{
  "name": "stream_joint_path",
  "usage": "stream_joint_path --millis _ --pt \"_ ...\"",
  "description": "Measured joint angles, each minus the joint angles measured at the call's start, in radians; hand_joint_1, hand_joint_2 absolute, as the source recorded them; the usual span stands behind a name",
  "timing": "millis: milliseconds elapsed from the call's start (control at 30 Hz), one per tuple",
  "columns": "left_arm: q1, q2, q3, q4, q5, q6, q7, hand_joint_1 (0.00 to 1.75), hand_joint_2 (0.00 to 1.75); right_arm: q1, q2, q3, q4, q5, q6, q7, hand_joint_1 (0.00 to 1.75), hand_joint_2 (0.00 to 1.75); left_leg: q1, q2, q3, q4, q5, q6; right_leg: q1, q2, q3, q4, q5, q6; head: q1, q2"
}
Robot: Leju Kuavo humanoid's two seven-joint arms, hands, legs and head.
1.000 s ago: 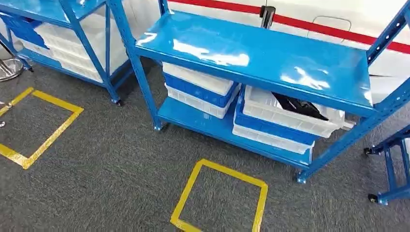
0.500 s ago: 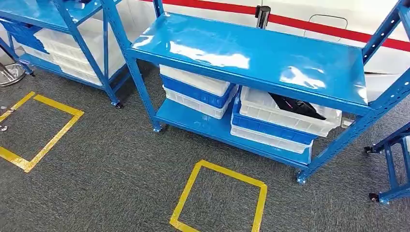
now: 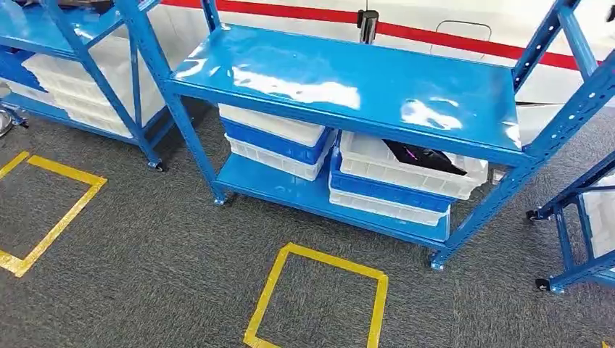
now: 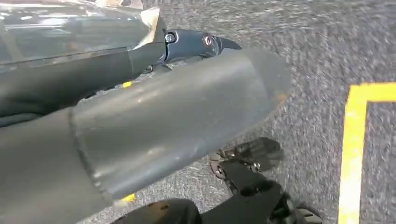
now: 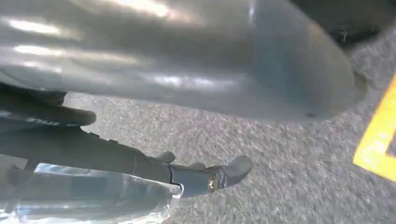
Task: Take the parts from the cabinet and place them on the table.
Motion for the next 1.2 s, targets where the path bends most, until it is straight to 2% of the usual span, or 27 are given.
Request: stream_joint_path --millis 100,133,167,233,267,300,333,367,400,433,467,567,600,633,667,700,767,800,833,900,933,967,1000,1100,1133,1167,1200 --pt "-0.004 -0.003 -0.001 0.0 0.0 0.0 0.001 0.0 0.0 0.003 -0.001 -0.001 0.0 0.0 0.0 0.0 0.0 0.0 0.013 0.009 0.01 0.003 -0.01 -0.008 0.003 0.03 -0.001 0.004 -0.007 -0.024 -0.01 0.0" --pt "-0.005 -0.003 -0.001 0.0 0.0 0.0 0.001 0.0 0.0 0.003 0.0 -0.001 0.0 0.0 0.0 0.0 0.0 0.0 0.017 -0.028 0.004 0.025 -0.031 -0.011 0.003 0.036 -0.001 0.004 -0.005 -0.029 -0.014 0.0" --pt "-0.005 -0.003 -0.001 0.0 0.0 0.0 0.001 0.0 0.0 0.003 0.0 -0.001 0.0 0.0 0.0 0.0 0.0 0.0 0.016 -0.056 -0.026 0.087 -0.069 -0.011 0.004 0.044 -0.001 0.004 -0.006 -0.03 -0.016 0.0" --pt "-0.003 -0.002 -0.001 0.0 0.0 0.0 0.001 0.0 0.0 0.002 0.001 -0.001 0.0 0.0 0.0 0.0 0.0 0.0 0.013 -0.073 -0.115 0.253 -0.141 -0.012 0.009 0.063 -0.002 0.004 -0.007 -0.038 -0.018 0.0" --pt "-0.003 -0.002 -0.001 0.0 0.0 0.0 0.001 0.0 0.0 0.003 0.001 -0.001 0.0 0.0 0.0 0.0 0.0 0.0 0.013 -0.073 -0.155 0.316 -0.154 -0.01 0.013 0.075 -0.002 0.004 -0.007 -0.039 -0.018 0.0" --pt "-0.003 -0.002 -0.001 0.0 0.0 0.0 0.001 0.0 0.0 0.003 0.001 -0.001 0.0 0.0 0.0 0.0 0.0 0.0 0.012 -0.074 -0.173 0.331 -0.141 -0.005 0.016 0.086 -0.001 0.004 -0.008 -0.039 -0.018 0.0" --pt "-0.003 -0.002 -0.001 0.0 0.0 0.001 0.002 0.0 0.0 0.004 0.001 -0.001 0.0 0.002 0.0 0.0 0.0 0.0 0.01 -0.076 -0.168 0.296 -0.101 0.005 0.019 0.101 0.002 0.004 -0.008 -0.039 -0.018 0.0" --pt "-0.003 -0.002 -0.001 0.0 -0.002 0.002 0.002 0.0 0.0 0.003 0.001 -0.001 0.0 0.002 0.0 0.0 0.0 0.0 0.006 -0.083 -0.14 0.218 -0.045 0.017 0.022 0.116 0.004 0.004 -0.008 -0.039 -0.018 0.0" --pt "-0.003 -0.002 -0.001 0.0 -0.002 0.002 0.002 0.0 0.0 0.002 0.002 -0.001 0.0 0.004 0.0 0.0 0.0 0.0 0.001 -0.1 -0.107 0.137 0.002 0.029 0.022 0.129 0.006 0.003 -0.007 -0.039 -0.018 0.0" --pt "-0.003 -0.002 -0.001 0.0 -0.002 0.003 0.002 0.0 0.0 0.002 0.003 -0.001 0.0 0.006 0.0 0.0 0.0 0.0 -0.004 -0.145 -0.077 0.063 0.034 0.044 0.021 0.14 0.007 0.002 -0.007 -0.039 -0.018 0.0" --pt "-0.002 0.001 -0.001 0.0 -0.002 0.004 0.002 0.0 0.0 0.001 0.006 -0.001 0.0 0.007 0.0 0.0 0.0 0.0 -0.003 -0.173 -0.071 0.051 0.02 0.051 0.027 0.148 0.005 0.003 -0.006 -0.036 -0.014 0.0" --pt "-0.005 0.0 -0.002 0.0 -0.002 0.008 0.003 0.0 0.0 0.001 0.008 -0.001 0.0 0.008 0.0 0.0 0.0 0.0 -0.017 -0.144 -0.068 0.043 0.022 0.056 0.014 0.177 -0.001 -0.008 0.003 -0.021 -0.02 0.0" --pt "-0.007 -0.001 -0.002 0.0 -0.002 0.008 0.003 0.0 0.0 0.004 0.008 -0.001 0.0 0.008 0.0 0.001 0.0 0.0 -0.017 -0.128 -0.055 0.018 0.035 0.058 0.025 0.188 -0.009 -0.02 0.01 -0.009 -0.019 0.0" --pt "-0.008 -0.002 -0.003 0.0 -0.002 0.008 0.003 0.0 0.0 0.005 0.008 -0.001 0.0 0.008 0.0 0.001 0.0 0.0 -0.011 -0.111 -0.039 -0.003 0.051 0.051 0.026 0.144 -0.01 0.001 0.002 -0.014 -0.016 0.0" --pt "-0.005 -0.002 -0.004 0.0 -0.002 0.008 0.003 0.0 0.0 0.003 0.008 -0.001 0.0 0.008 0.0 0.002 0.0 0.0 -0.014 -0.104 -0.036 -0.018 0.055 0.058 0.034 0.095 -0.032 0.039 -0.027 -0.022 -0.012 0.0" --pt "-0.003 -0.002 -0.004 0.0 -0.002 0.01 0.003 0.0 0.0 -0.001 0.006 -0.001 0.0 0.01 0.0 0.003 0.0 0.0 -0.017 -0.085 -0.036 -0.017 0.057 0.06 0.034 0.072 -0.069 0.109 -0.065 -0.031 -0.009 0.0" --pt "0.0 -0.002 -0.004 0.0 -0.001 0.011 0.003 0.0 0.0 -0.003 0.005 -0.001 0.0 0.011 0.0 0.003 0.0 0.0 -0.024 -0.051 -0.037 -0.016 0.055 0.063 0.033 0.056 -0.134 0.246 -0.117 -0.033 -0.009 0.0" --pt "0.0 -0.002 -0.004 0.0 -0.001 0.011 0.003 0.0 0.0 -0.002 0.005 -0.001 0.0 0.013 0.0 0.002 0.0 0.0 -0.026 -0.038 -0.037 -0.016 0.055 0.063 0.033 0.053 -0.146 0.276 -0.12 -0.026 -0.008 0.0" --pt "0.0 -0.002 -0.004 0.0 -0.002 0.011 0.003 0.0 0.0 0.001 0.003 -0.001 0.0 0.015 0.0 0.003 0.0 0.0 -0.028 -0.025 -0.036 -0.016 0.054 0.063 0.033 0.051 -0.13 0.251 -0.105 -0.016 -0.008 0.0" --pt "0.0 -0.003 -0.004 0.0 -0.002 0.011 0.004 0.0 0.0 0.002 0.002 -0.001 0.0 0.017 0.0 0.003 0.0 0.0 -0.028 -0.009 -0.032 -0.013 0.05 0.06 0.034 0.035 -0.035 0.082 -0.041 0.004 -0.007 0.0" --pt "-0.001 -0.003 -0.004 0.0 -0.002 0.012 0.004 0.0 0.0 0.001 0.002 -0.001 0.0 0.019 0.0 0.003 0.0 0.0 -0.029 -0.006 -0.031 -0.009 0.046 0.055 0.034 0.024 0.018 -0.009 -0.016 0.006 -0.008 0.0" --pt "-0.002 -0.003 -0.004 0.0 -0.002 0.013 0.005 0.0 0.0 0.0 0.002 -0.001 -0.001 0.023 -0.003 0.003 0.0 0.0 -0.036 0.002 -0.036 -0.004 0.041 0.05 0.037 0.013 0.034 -0.035 -0.009 -0.008 -0.009 0.0" --pt "-0.003 -0.003 -0.004 0.0 -0.002 0.014 0.008 0.0 0.0 0.002 0.002 -0.001 -0.001 0.026 -0.003 0.003 0.0 0.0 -0.039 0.003 -0.034 -0.001 0.037 0.044 0.039 0.017 0.038 -0.042 0.0 -0.019 -0.01 0.0" --pt "-0.009 -0.004 -0.004 0.0 0.0 0.021 0.019 0.0 0.0 0.003 0.0 -0.001 -0.001 0.028 -0.008 0.003 0.0 0.0 -0.037 0.009 -0.029 -0.002 0.036 0.034 0.034 0.023 0.03 -0.047 0.002 -0.037 -0.009 0.0" --pt "-0.009 -0.004 -0.004 0.0 0.0 0.023 0.02 0.0 0.0 0.003 0.001 -0.001 -0.001 0.029 -0.008 0.003 0.0 0.0 -0.029 -0.017 -0.034 0.012 0.026 0.022 0.018 0.024 0.043 -0.053 0.007 -0.044 -0.011 0.0" --pt "-0.008 -0.004 -0.005 0.0 0.0 0.024 0.02 0.0 0.0 0.0 0.001 -0.001 -0.001 0.029 -0.009 0.003 0.0 0.0 -0.029 -0.05 -0.049 0.045 -0.005 0.016 0.017 0.027 0.041 -0.053 0.009 -0.052 -0.015 0.0" --pt "-0.007 -0.004 -0.005 0.0 0.0 0.024 0.021 0.0 0.0 -0.003 0.002 -0.001 -0.001 0.029 -0.01 0.003 0.0 0.0 -0.023 -0.069 -0.078 0.114 -0.05 0.011 0.017 0.027 0.039 -0.053 0.012 -0.058 -0.018 0.0"
